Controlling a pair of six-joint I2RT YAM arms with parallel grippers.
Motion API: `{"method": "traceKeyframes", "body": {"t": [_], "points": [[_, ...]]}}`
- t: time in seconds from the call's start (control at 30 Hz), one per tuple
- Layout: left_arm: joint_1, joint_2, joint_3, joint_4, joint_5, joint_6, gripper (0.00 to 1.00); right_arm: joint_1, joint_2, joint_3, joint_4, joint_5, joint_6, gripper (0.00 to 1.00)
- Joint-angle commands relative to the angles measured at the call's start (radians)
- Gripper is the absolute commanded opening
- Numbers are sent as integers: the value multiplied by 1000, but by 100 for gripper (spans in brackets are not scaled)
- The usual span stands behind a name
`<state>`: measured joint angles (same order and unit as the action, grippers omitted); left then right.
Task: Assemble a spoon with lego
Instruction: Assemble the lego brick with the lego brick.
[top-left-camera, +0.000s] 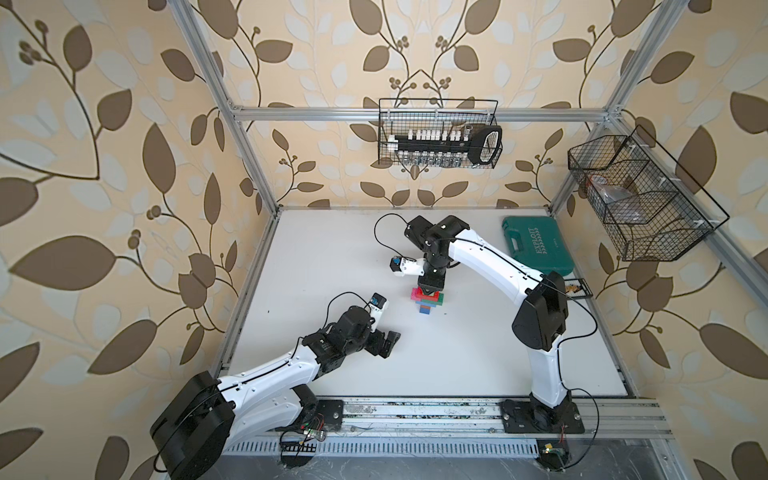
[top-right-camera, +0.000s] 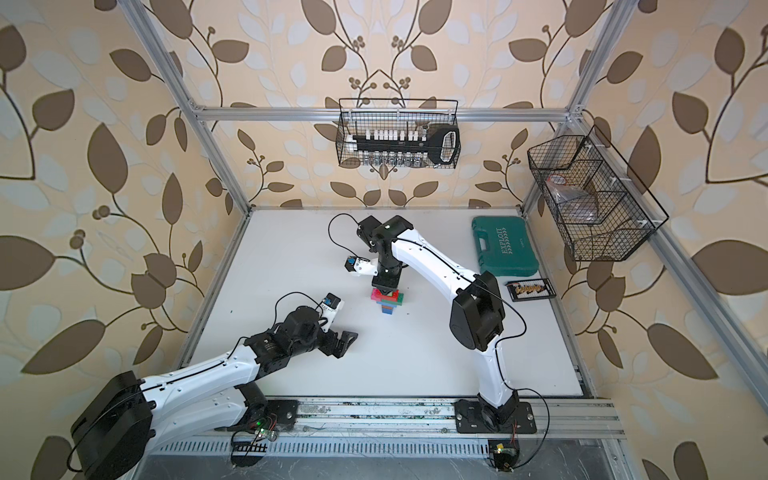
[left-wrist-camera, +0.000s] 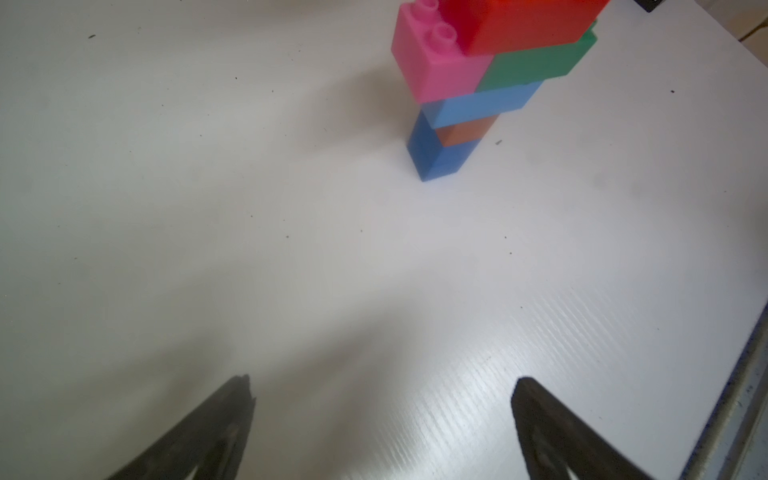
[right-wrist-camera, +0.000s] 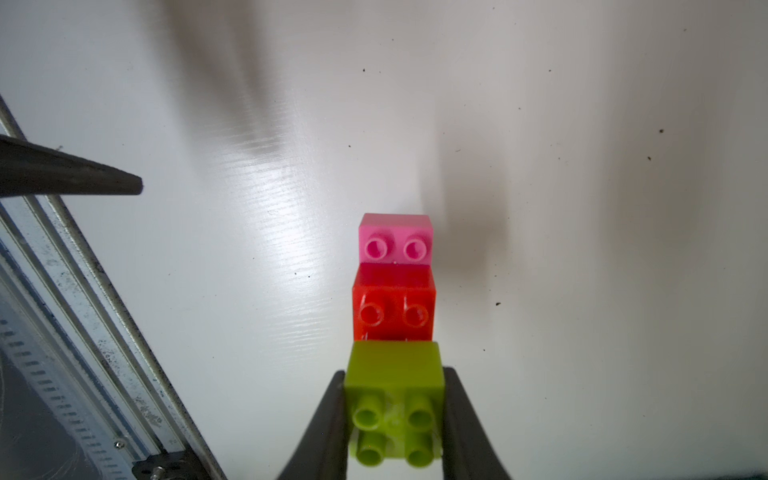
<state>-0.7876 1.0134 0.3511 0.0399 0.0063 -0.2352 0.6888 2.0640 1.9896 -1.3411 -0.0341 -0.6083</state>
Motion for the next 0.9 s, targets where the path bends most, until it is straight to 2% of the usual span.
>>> {"method": "traceKeyframes", "body": {"t": [0.0, 0.33, 0.63, 0.87], "points": [[-9, -1, 15, 28, 0, 5, 99, -6, 22, -35, 20, -2, 17, 0], [-10, 1, 14, 28, -2, 6, 99, -26, 20, -141, 85, -28, 76, 0], [-10, 2, 14, 28, -5, 3, 99, -9, 18, -246, 145, 3, 71, 0], [-10, -2, 16, 21, -7, 2, 99, -7, 28, -289, 155, -40, 47, 0]]}}
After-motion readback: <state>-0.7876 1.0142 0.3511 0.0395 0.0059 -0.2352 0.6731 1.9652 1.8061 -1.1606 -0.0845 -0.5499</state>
